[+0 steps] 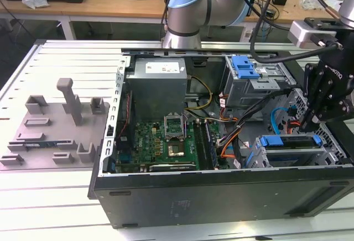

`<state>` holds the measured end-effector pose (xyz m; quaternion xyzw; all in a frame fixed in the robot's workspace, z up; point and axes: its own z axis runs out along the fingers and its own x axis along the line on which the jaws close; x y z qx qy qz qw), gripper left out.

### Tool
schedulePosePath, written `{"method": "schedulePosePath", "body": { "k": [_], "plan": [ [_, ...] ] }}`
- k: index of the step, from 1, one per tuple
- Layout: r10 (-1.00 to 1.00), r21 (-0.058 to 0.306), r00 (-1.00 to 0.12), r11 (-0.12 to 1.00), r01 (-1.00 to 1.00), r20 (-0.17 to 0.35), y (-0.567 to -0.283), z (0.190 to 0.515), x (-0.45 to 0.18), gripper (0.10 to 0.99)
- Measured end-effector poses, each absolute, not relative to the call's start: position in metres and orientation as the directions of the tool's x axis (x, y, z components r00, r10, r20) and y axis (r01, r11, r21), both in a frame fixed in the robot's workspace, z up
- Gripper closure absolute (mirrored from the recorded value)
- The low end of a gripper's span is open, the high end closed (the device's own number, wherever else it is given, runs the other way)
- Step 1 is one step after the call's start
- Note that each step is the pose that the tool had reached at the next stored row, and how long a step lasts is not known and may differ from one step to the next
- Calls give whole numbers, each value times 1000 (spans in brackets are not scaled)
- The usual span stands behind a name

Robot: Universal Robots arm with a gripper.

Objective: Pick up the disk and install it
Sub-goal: 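Insert the first disk wire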

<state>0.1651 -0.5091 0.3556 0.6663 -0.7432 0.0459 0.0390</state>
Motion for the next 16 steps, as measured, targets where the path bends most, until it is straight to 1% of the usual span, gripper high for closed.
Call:
{"method": "schedulePosePath", "body": {
  "k": [16],
  "plan": [
    [-987, -16, -109, 108, -994, 119, -510, 355, 165, 918]
  ]
}}
